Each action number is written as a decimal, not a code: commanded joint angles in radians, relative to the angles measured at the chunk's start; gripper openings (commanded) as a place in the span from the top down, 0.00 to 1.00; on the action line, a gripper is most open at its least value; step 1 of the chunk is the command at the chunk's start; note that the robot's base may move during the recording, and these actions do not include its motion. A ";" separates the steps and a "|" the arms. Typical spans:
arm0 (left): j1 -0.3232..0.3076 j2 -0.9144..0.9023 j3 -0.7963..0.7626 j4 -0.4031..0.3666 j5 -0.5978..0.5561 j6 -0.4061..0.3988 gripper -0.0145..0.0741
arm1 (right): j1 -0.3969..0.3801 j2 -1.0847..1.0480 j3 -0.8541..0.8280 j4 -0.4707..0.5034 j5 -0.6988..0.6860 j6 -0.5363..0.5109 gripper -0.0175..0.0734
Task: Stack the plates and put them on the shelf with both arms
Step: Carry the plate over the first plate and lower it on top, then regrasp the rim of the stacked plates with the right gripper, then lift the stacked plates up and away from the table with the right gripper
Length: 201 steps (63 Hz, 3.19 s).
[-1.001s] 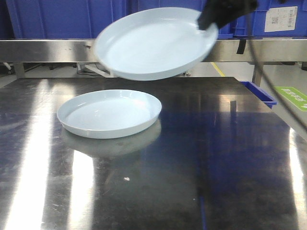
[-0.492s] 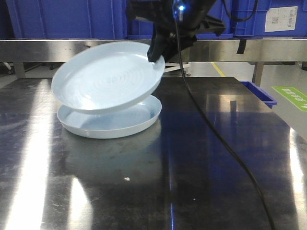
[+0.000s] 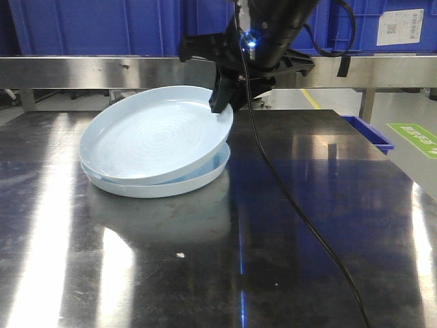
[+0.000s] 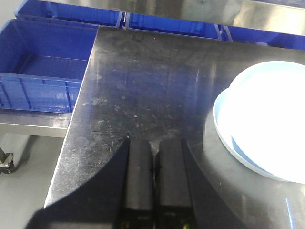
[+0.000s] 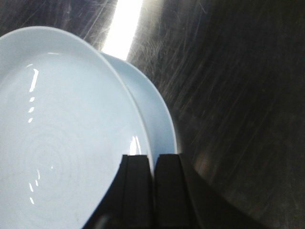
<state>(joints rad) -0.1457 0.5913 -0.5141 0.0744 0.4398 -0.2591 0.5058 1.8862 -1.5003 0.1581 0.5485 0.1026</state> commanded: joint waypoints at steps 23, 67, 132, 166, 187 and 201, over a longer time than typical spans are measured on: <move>0.000 -0.001 -0.027 -0.002 -0.081 -0.007 0.73 | 0.001 -0.059 -0.040 0.007 -0.049 -0.004 0.21; 0.000 -0.001 -0.027 -0.002 -0.081 -0.007 0.73 | 0.000 0.059 -0.040 -0.031 -0.024 -0.004 0.21; 0.000 -0.001 -0.027 -0.002 -0.081 -0.007 0.73 | 0.000 -0.107 -0.213 -0.032 0.006 -0.004 0.75; 0.000 -0.001 -0.027 -0.002 -0.081 -0.007 0.73 | 0.000 -0.425 -0.008 -0.032 -0.055 -0.004 0.75; 0.000 -0.001 -0.027 -0.002 -0.081 -0.007 0.73 | -0.038 -0.639 0.298 -0.032 -0.219 -0.004 0.75; 0.000 -0.001 -0.027 -0.002 -0.081 -0.007 0.73 | -0.175 -0.748 0.403 -0.032 -0.210 -0.004 0.75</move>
<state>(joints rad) -0.1457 0.5913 -0.5141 0.0744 0.4398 -0.2591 0.3840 1.2124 -1.0958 0.1236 0.4390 0.1045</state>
